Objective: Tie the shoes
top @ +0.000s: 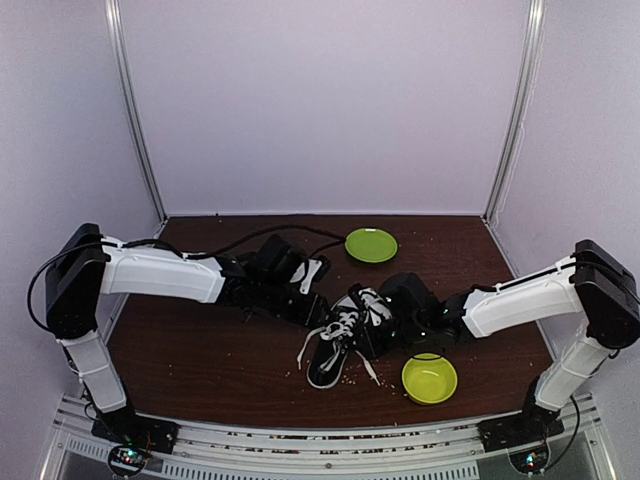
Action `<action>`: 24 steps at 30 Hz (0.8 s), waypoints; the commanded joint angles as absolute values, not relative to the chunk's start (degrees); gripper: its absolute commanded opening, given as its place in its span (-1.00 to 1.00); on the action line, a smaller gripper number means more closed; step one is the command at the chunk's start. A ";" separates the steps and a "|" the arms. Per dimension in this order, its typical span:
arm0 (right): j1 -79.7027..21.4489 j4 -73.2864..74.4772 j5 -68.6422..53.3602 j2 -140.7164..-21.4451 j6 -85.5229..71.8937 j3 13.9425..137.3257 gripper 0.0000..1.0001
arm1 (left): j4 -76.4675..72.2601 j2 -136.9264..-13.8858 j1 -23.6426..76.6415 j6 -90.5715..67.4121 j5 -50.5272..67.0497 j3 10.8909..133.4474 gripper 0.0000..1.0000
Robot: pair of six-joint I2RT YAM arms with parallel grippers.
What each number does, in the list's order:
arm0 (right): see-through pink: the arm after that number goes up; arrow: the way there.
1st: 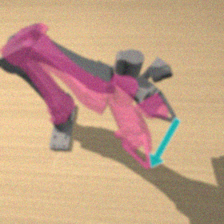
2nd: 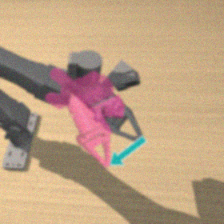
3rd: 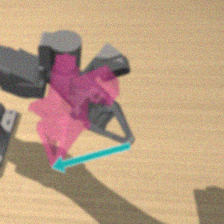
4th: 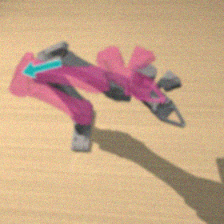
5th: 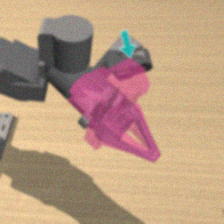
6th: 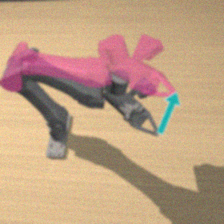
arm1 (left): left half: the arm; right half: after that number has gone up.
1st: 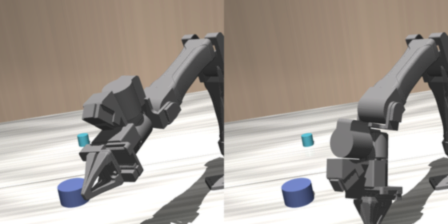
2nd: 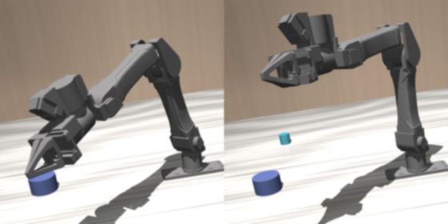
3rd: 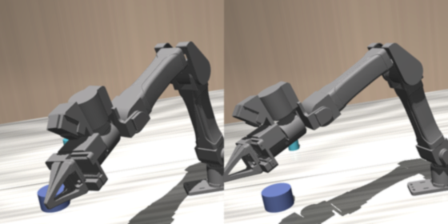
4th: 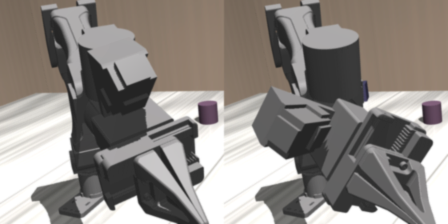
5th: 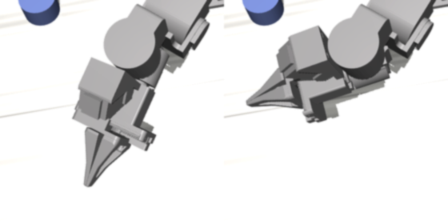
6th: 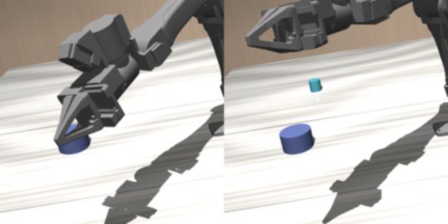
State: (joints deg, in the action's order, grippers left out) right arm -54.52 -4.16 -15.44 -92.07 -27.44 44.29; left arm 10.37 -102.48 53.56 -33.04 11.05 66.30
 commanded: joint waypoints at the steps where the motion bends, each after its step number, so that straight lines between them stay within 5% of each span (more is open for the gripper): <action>1: -54.83 -5.27 -15.14 -92.17 -27.86 44.50 -1.00 | 9.98 -103.50 53.26 -32.98 14.50 68.17 -0.34; 18: -54.78 -4.63 -14.96 -92.36 -27.84 45.13 -1.00 | 8.61 -105.78 53.26 -34.26 16.54 67.25 -0.56; 24: -54.77 -3.62 -13.44 -90.54 -27.91 45.33 -1.00 | 5.80 -104.91 53.26 -34.85 16.65 65.86 -0.96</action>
State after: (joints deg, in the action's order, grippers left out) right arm -54.52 -4.32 -15.38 -92.07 -27.44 44.31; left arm 10.26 -105.56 53.56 -34.26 15.79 66.43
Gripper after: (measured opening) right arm 0.009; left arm 0.074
